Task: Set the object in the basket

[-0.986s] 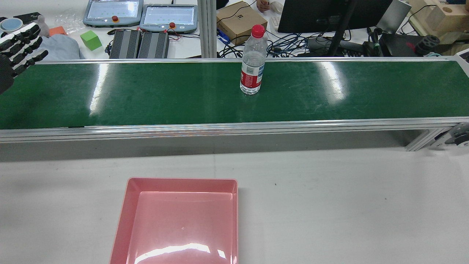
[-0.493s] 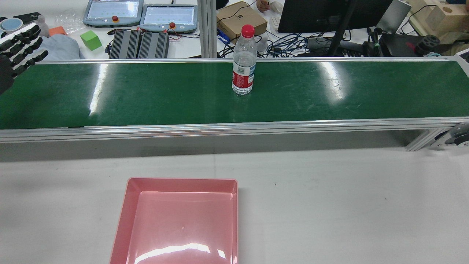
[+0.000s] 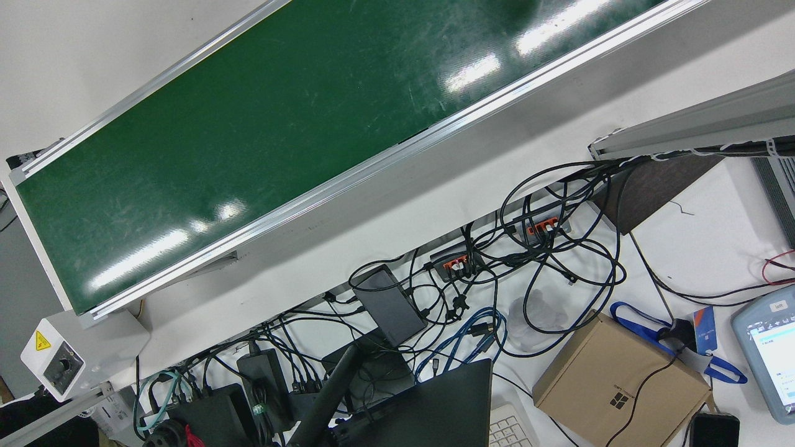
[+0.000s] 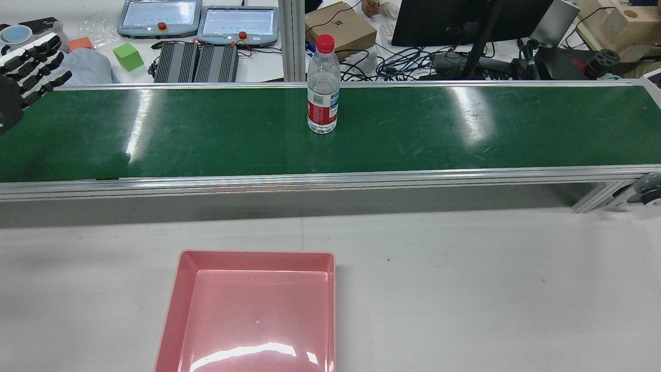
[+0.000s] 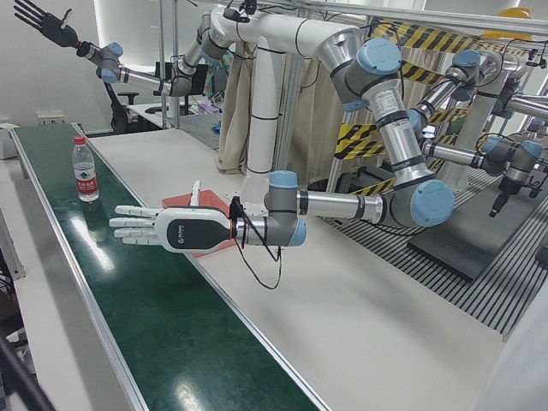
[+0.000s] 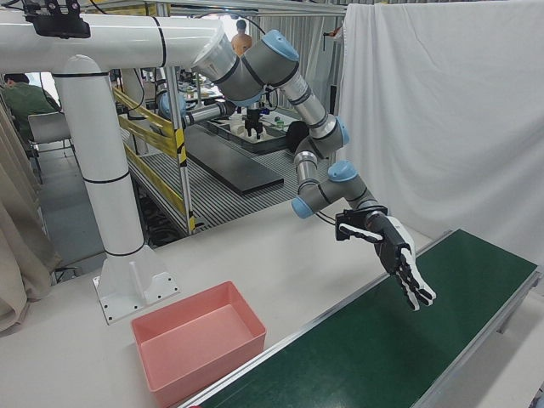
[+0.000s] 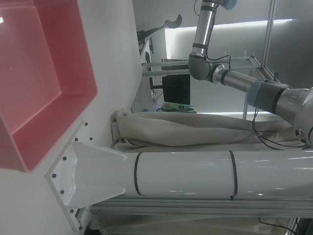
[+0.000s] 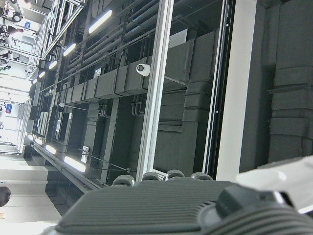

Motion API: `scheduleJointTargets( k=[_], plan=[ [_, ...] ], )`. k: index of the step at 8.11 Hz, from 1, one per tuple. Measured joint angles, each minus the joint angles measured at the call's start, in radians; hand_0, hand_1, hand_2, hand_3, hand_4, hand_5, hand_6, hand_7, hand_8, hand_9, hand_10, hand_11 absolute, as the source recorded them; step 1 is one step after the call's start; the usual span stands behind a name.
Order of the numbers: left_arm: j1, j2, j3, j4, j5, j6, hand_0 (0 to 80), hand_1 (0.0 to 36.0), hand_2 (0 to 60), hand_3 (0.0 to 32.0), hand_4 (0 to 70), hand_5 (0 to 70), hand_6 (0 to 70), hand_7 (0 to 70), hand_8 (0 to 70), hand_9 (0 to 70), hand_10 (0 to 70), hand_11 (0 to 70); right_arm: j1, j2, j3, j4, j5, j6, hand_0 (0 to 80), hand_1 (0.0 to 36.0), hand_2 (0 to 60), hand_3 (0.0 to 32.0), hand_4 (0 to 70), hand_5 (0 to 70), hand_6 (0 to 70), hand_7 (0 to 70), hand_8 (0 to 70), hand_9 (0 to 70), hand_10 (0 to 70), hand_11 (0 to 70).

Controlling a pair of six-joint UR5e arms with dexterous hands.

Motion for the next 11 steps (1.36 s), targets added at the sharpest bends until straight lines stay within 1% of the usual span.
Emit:
scheduleJointTargets(
  k=[2, 4, 5, 8, 11],
  plan=[
    [0.012, -0.019, -0.001, 0.03, -0.037, 0.017, 48.2, 0.1, 0.0, 0.0, 12.7, 4.5, 0.0, 0.0, 2.4, 0.9, 4.3, 6.8, 0.0, 0.0, 0.0, 0.0, 0.0, 0.0, 0.0, 0.0, 0.0, 0.0, 0.0, 0.0, 0.0, 0.0, 0.0, 0.0, 0.0, 0.0],
    [0.022, -0.079, -0.003, 0.081, -0.053, 0.021, 48.5, 0.0, 0.0, 1.2, 11.9, 2.6, 0.0, 0.0, 2.6, 0.8, 4.3, 6.8, 0.0, 0.0, 0.0, 0.0, 0.0, 0.0, 0.0, 0.0, 0.0, 0.0, 0.0, 0.0, 0.0, 0.0, 0.0, 0.0, 0.0, 0.0],
    [0.037, -0.101, -0.004, 0.093, -0.056, 0.023, 47.7, 0.0, 0.0, 2.2, 10.3, 2.7, 0.0, 0.0, 1.2, 0.0, 3.7, 5.8, 0.0, 0.0, 0.0, 0.0, 0.0, 0.0, 0.0, 0.0, 0.0, 0.0, 0.0, 0.0, 0.0, 0.0, 0.0, 0.0, 0.0, 0.0],
    [0.089, -0.167, -0.004, 0.137, -0.066, 0.056, 47.2, 0.0, 0.0, 2.2, 10.8, 2.9, 0.0, 0.0, 1.2, 0.2, 4.1, 6.5, 0.0, 0.0, 0.0, 0.0, 0.0, 0.0, 0.0, 0.0, 0.0, 0.0, 0.0, 0.0, 0.0, 0.0, 0.0, 0.0, 0.0, 0.0],
    [0.16, -0.199, -0.003, 0.183, -0.159, 0.097, 46.1, 0.0, 0.0, 2.2, 10.2, 1.4, 0.0, 0.0, 0.8, 0.0, 3.9, 6.0, 0.0, 0.0, 0.0, 0.0, 0.0, 0.0, 0.0, 0.0, 0.0, 0.0, 0.0, 0.0, 0.0, 0.0, 0.0, 0.0, 0.0, 0.0]
  ],
)
